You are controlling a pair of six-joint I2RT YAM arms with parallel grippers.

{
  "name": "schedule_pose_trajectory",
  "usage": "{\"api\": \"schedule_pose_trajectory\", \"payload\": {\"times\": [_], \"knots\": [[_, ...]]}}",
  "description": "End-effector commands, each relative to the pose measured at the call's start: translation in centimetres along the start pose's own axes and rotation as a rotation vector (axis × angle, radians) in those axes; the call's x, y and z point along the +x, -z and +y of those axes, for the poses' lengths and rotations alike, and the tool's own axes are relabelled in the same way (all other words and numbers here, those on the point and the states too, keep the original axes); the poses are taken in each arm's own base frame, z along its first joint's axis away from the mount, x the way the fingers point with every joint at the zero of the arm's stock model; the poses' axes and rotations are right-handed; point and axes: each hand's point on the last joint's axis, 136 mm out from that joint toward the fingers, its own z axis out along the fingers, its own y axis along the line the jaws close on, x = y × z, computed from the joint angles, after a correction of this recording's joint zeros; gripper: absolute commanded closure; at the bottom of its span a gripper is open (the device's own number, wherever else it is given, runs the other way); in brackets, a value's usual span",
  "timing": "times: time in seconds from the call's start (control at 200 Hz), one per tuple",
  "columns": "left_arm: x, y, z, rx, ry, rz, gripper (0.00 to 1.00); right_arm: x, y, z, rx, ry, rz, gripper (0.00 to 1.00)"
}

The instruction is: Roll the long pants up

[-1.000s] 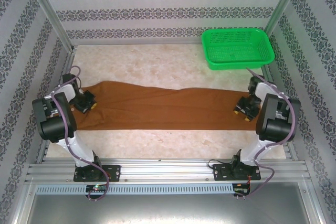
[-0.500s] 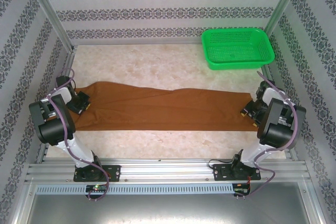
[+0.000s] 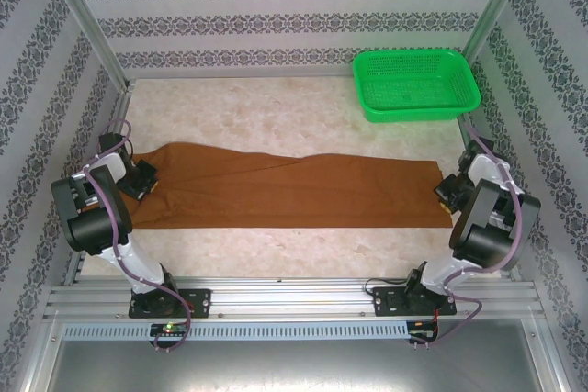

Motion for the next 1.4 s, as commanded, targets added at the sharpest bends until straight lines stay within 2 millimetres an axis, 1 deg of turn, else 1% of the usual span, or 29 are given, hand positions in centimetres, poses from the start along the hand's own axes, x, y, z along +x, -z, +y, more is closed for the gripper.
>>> {"api": "schedule_pose_trajectory", "payload": {"times": [0.0, 0.07, 0.135, 0.19, 0.205, 0.22, 0.26, 0.275, 0.305, 0.32, 0.415, 0.49, 0.64, 0.689, 0.754, 0.784, 0.809, 0.824, 0.839, 0.889, 0.924, 0.944, 1.064, 1.149, 1.274, 1.394], "knots": [[-0.6, -1.0, 2.3, -0.097, 0.018, -0.049, 1.00, -1.3, 3.8, -0.9, 0.001, -0.017, -0.099, 1.00], [-0.6, -0.9, 2.2, -0.088, 0.015, -0.053, 1.00, -1.2, 4.3, -0.7, -0.024, -0.025, -0.129, 1.00], [-0.5, -0.9, 2.0, -0.081, 0.018, -0.047, 1.00, -0.4, 3.5, -0.1, -0.062, -0.015, -0.086, 1.00], [-0.4, -0.8, 1.8, -0.075, 0.016, -0.043, 1.00, 0.9, 2.5, 0.8, -0.090, 0.007, -0.013, 0.70], [-0.4, -0.8, 1.8, -0.073, 0.015, -0.043, 1.00, 1.2, 2.2, 0.9, -0.092, 0.014, 0.004, 0.64], [-0.4, -0.7, 1.7, -0.070, 0.014, -0.043, 1.00, 1.6, 1.9, 1.1, -0.091, 0.024, 0.021, 0.62], [-0.3, -0.5, 1.4, -0.065, 0.007, -0.045, 1.00, 2.5, 1.2, 1.5, -0.090, 0.046, 0.050, 0.60], [-0.3, -0.4, 1.3, -0.061, 0.005, -0.048, 1.00, 2.7, 1.0, 1.8, -0.094, 0.056, 0.050, 0.54], [-0.2, -0.2, 1.0, -0.054, -0.005, -0.053, 0.98, 3.5, 0.4, 2.3, -0.100, 0.079, 0.058, 0.51], [-0.2, -0.1, 0.8, -0.051, -0.009, -0.056, 0.96, 3.7, 0.2, 2.5, -0.099, 0.087, 0.060, 0.47], [0.0, 0.3, 0.1, -0.040, -0.028, -0.066, 0.90, 5.3, -1.4, 2.9, -0.064, 0.122, 0.094, 0.46], [0.2, 0.4, -0.1, -0.042, -0.045, -0.075, 0.84, 5.9, -2.4, 3.1, -0.045, 0.137, 0.112, 0.46], [0.7, -0.2, -0.1, -0.049, -0.065, -0.062, 0.84, 6.3, -3.5, 2.7, 0.021, 0.164, 0.128, 0.45], [0.9, -0.5, -0.1, -0.055, -0.071, -0.057, 0.84, 6.2, -3.7, 2.6, 0.036, 0.165, 0.130, 0.46], [1.0, -0.9, -0.1, -0.058, -0.072, -0.048, 0.84, 6.1, -3.7, 2.7, 0.046, 0.160, 0.133, 0.53], [1.1, -1.0, -0.2, -0.054, -0.073, -0.043, 0.84, 5.9, -3.6, 2.8, 0.046, 0.161, 0.128, 0.60], [1.1, -1.1, -0.2, -0.055, -0.071, -0.038, 0.84, 5.7, -3.5, 2.7, 0.054, 0.158, 0.121, 0.69], [1.1, -1.2, -0.2, -0.055, -0.071, -0.037, 0.84, 5.6, -3.4, 2.6, 0.058, 0.155, 0.116, 0.76], [1.1, -1.2, -0.3, -0.054, -0.070, -0.037, 0.84, 5.5, -3.3, 2.6, 0.058, 0.154, 0.111, 0.81], [0.9, -1.1, -0.4, -0.050, -0.070, -0.040, 0.84, 5.2, -3.0, 2.7, 0.058, 0.148, 0.098, 0.85], [0.9, -1.1, -0.4, -0.049, -0.068, -0.042, 0.84, 5.0, -2.8, 2.9, 0.050, 0.147, 0.090, 0.97], [0.8, -1.0, -0.5, -0.047, -0.069, -0.044, 0.84, 4.9, -2.7, 2.9, 0.051, 0.145, 0.086, 0.99], [0.7, -0.8, -0.7, -0.045, -0.071, -0.046, 0.84, 4.2, -1.8, 3.1, 0.049, 0.142, 0.063, 1.00], [0.6, -0.3, -0.6, -0.053, -0.073, -0.060, 0.85, 3.7, -0.6, 3.2, 0.044, 0.149, 0.040, 1.00], [0.1, 0.7, -0.3, -0.085, -0.071, -0.089, 0.85, 3.1, 2.4, 2.9, 0.025, 0.156, -0.037, 1.00], [-0.4, 1.4, 0.4, -0.127, -0.063, -0.115, 0.85, 3.0, 5.7, 1.5, 0.025, 0.152, -0.110, 1.00]]}}
